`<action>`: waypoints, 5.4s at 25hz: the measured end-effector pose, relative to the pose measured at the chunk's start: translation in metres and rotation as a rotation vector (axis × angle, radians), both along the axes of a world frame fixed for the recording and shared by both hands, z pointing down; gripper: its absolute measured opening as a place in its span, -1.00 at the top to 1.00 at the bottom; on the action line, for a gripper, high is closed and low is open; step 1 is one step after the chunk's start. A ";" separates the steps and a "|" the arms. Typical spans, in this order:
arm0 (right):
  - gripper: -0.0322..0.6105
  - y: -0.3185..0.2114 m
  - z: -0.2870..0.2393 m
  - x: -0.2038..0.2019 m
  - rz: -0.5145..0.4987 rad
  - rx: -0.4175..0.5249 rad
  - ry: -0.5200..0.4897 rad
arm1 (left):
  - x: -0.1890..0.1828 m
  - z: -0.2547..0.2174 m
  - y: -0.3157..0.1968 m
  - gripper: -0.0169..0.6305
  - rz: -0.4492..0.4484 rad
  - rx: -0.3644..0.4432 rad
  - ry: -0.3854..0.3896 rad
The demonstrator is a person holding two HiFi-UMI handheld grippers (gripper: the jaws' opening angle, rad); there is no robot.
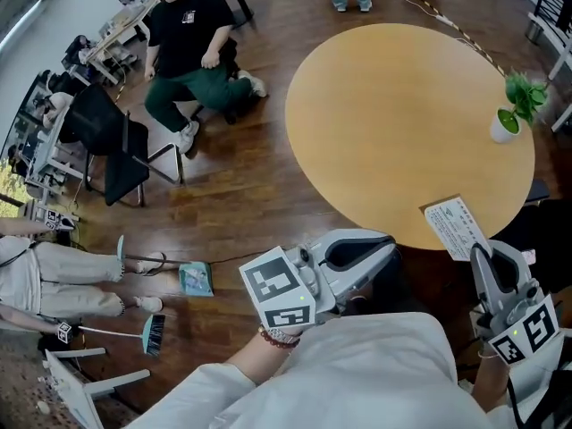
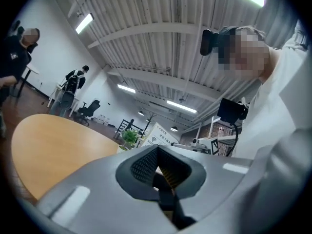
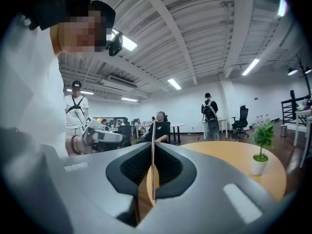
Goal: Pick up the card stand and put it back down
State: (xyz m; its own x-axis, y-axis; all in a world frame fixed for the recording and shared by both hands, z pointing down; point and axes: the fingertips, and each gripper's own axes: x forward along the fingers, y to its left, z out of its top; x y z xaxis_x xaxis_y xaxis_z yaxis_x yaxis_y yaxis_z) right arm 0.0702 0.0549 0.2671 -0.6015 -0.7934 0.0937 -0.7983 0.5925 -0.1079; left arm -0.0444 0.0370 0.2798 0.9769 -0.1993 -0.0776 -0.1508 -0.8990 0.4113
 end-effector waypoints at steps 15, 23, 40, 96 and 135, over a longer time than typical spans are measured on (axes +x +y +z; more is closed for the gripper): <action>0.84 0.057 -0.038 -0.015 -0.083 0.093 0.041 | 0.020 -0.039 0.072 1.00 0.066 0.141 -0.104; 0.83 0.075 -0.033 0.026 -0.056 0.070 0.045 | 0.065 -0.049 0.088 1.00 0.054 0.140 -0.064; 0.83 0.078 -0.010 0.057 0.005 0.004 -0.030 | 0.075 -0.026 0.085 0.99 -0.031 0.139 -0.122; 0.84 -0.340 0.245 0.119 -0.146 -0.417 0.024 | 0.051 0.056 -0.201 1.00 -0.291 -0.098 -0.284; 0.23 -0.233 0.058 0.096 0.003 0.000 -0.087 | 0.049 0.032 -0.137 1.00 -0.204 -0.018 -0.206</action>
State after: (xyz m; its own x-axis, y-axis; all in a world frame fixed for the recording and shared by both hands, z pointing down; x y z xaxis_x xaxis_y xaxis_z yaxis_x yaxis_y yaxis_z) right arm 0.1659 -0.1786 0.3252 -0.6050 -0.7952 0.0417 -0.7878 0.5901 -0.1768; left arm 0.0049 -0.0997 0.3115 0.9114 -0.3925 0.1236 -0.4094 -0.8345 0.3688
